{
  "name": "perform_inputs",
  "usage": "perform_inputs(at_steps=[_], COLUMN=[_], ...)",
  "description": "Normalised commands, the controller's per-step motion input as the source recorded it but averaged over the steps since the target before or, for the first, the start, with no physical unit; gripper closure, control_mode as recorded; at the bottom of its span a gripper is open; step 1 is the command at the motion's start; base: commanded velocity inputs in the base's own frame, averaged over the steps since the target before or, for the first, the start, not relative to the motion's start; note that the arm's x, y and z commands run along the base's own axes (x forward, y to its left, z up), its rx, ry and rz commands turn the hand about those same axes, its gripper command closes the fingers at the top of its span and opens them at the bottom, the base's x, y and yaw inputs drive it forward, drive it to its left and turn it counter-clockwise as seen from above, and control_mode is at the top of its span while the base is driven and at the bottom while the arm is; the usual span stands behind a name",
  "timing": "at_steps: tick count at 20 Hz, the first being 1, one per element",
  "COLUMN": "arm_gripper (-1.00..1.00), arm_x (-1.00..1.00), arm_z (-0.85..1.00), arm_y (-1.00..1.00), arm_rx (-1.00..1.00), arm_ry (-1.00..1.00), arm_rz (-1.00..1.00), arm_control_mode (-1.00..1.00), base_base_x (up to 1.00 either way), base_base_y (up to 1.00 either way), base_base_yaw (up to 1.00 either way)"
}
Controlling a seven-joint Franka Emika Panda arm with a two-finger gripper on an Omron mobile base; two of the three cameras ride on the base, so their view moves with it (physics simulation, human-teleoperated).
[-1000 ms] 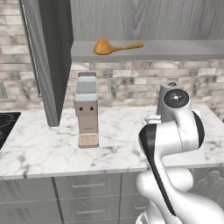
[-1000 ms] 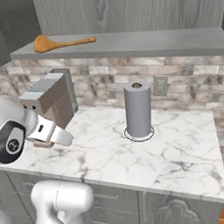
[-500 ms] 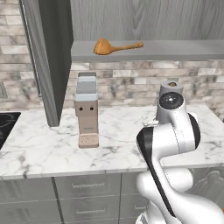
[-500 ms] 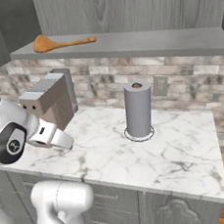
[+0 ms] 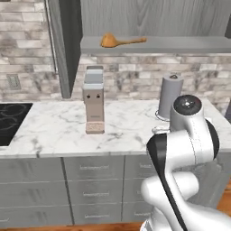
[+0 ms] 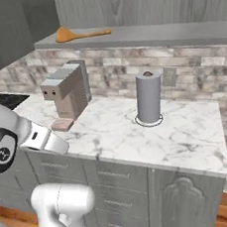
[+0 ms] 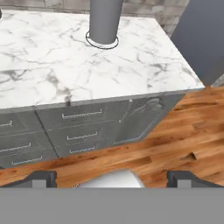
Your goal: Organize the utensils by type. Pick up the wooden spoons from the counter and place them in the open cabinet. Then pick up the metallic utensils from the counter and place them in the open drawer.
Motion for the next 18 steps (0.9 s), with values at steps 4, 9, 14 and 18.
perform_inputs(at_steps=[4,9,14,18], arm_gripper=[-1.0,-1.0,-1.0,-1.0], arm_x=[0.0,0.0,0.0,0.0], arm_z=[0.0,0.0,0.0,0.0], arm_y=[0.0,0.0,0.0,0.0], arm_rx=[0.0,0.0,0.0,0.0], arm_ry=[0.0,0.0,0.0,0.0], arm_rz=[0.0,0.0,0.0,0.0], arm_control_mode=[1.0,1.0,1.0,1.0], base_base_x=[-0.97,-0.7,-0.25,0.11], base_base_y=[0.01,0.15,0.3,0.36], base_base_yaw=[0.38,0.77,0.99,0.82])
